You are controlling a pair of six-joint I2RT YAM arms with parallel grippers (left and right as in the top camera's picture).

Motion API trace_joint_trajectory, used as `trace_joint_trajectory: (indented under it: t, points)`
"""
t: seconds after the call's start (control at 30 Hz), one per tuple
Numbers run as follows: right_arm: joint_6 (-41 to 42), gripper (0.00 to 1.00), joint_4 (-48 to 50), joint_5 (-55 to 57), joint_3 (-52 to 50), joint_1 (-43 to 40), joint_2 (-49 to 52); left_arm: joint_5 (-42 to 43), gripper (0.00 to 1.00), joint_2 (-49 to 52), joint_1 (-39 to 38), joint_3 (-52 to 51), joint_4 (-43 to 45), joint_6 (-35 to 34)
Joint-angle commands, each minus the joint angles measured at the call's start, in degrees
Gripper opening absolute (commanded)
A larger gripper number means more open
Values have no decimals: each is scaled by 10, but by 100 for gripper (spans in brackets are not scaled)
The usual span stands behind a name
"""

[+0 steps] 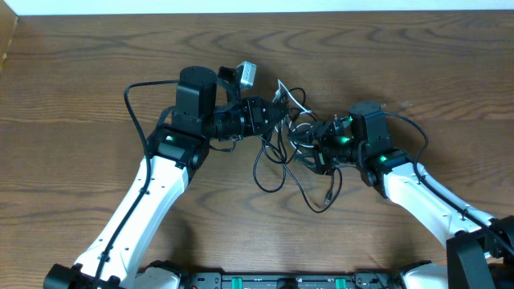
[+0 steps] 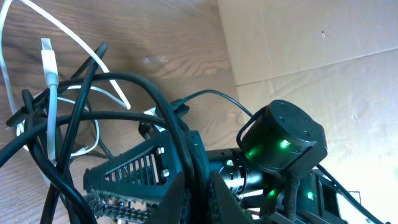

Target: Untangle cables

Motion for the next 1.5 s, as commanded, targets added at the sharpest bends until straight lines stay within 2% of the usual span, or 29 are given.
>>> trace_joint_trajectory:
  t: [0.0, 0.37, 0.6, 1.17, 1.33, 1.4, 1.43, 1.47]
  points:
    - [37, 53, 18, 28, 0, 20, 8, 3, 8, -7, 2, 6, 4, 0]
    - [109, 52, 52, 101, 0, 31, 30, 3, 8, -7, 1, 6, 4, -1]
    - [137, 51, 130, 100, 0, 58, 60, 3, 8, -7, 1, 6, 4, -1]
    - [196, 53, 148, 167, 0, 83, 75, 12, 7, -7, 1, 6, 4, -9]
    - [233, 51, 224, 187, 0, 103, 111, 12, 8, -7, 1, 6, 4, -31]
    - [244, 41, 254, 213, 0, 110, 137, 14, 7, -7, 1, 6, 4, -31]
    - [245, 28, 263, 218, 0, 110, 148, 14, 8, -7, 1, 6, 4, -31]
    - [239, 7, 266, 220, 0, 110, 158, 14, 7, -7, 1, 6, 4, -31]
